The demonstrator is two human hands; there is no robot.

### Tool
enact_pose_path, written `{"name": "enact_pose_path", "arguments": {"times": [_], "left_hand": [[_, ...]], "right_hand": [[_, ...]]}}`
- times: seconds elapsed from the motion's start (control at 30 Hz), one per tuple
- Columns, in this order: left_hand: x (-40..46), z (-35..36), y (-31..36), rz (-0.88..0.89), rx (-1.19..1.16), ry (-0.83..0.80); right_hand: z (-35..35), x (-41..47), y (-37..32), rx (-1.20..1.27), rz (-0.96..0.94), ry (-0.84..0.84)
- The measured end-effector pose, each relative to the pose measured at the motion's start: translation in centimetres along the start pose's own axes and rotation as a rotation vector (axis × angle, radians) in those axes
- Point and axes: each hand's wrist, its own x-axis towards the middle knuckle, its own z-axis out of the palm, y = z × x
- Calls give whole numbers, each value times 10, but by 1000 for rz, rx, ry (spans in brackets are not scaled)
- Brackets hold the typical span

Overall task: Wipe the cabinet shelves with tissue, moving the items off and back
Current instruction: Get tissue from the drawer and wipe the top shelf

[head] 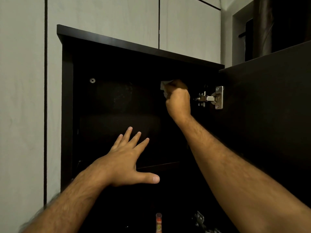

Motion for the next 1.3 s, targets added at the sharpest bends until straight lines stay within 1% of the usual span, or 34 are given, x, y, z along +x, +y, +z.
{"name": "enact_pose_path", "arguments": {"times": [0.07, 0.13, 0.17, 0.2, 0.3, 0.33, 0.37, 0.43, 0.5, 0.57, 0.6, 0.63, 0.67, 0.73, 0.77, 0.83, 0.9, 0.97, 1.03, 1.07, 1.13, 1.17, 1.2, 1.23, 1.3], "left_hand": [[1, 0, 0, -4, 6, 1], [0, -1, 1, -7, 7, -2], [-1, -1, 1, -8, 5, -6], [-1, -1, 1, -9, 4, -9], [0, -2, 2, -13, 19, -19], [0, -3, 2, -15, 21, -23], [0, -2, 3, -16, 21, -26], [0, -2, 3, -14, 20, -21], [0, -2, 2, -14, 17, -17], [-1, -3, 1, -14, 11, -18], [-1, -3, 1, -13, 9, -19], [0, -3, 2, -12, 9, -19], [-1, -3, 1, -13, 9, -19], [-1, -3, 1, -13, 8, -24], [-1, -3, 1, -12, 7, -28], [0, -3, 1, -15, 8, -29], [0, -3, 2, -16, 16, -35], [1, -3, 2, -15, 17, -34], [0, -3, 2, -13, 14, -33], [1, -3, 2, -14, 16, -32], [1, -3, 2, -13, 25, -28], [1, -3, 2, -12, 27, -28], [0, -3, 1, -12, 27, -27], [0, -3, 0, -12, 23, -24], [0, -2, -1, -5, 22, -21]], "right_hand": [[-6, -14, 1, 25, -124, 28], [-14, -38, 3, 104, -157, -24], [-20, -52, 5, 149, -153, -100], [-24, -66, 8, 184, -143, -212], [-33, -92, 17, 143, -57, -685], [-34, -94, 20, 105, -35, -784], [-35, -91, 21, 69, -32, -807], [-34, -73, 18, 67, -27, -715], [-29, -44, 15, 167, 20, -543], [-23, -9, 8, 334, 110, -349], [-19, 6, 4, 473, 169, -264], [-17, 18, 0, 621, 240, -195], [-13, 26, -3, 686, 278, -125], [-2, 32, -8, 694, 322, -5], [1, 27, -10, 695, 321, 18], [1, 6, -10, 654, 247, -73], [-6, -21, -7, 533, 123, -240], [-15, -49, 0, 351, -25, -441], [-24, -70, 6, 99, -165, -661], [-27, -76, 9, -15, -201, -760], [-31, -79, 15, -131, -178, -878], [-33, -76, 17, -141, -147, -897], [-35, -72, 17, -94, -98, -897], [-35, -65, 15, 13, -20, -869], [-36, -45, 10, 334, 187, -726]]}}
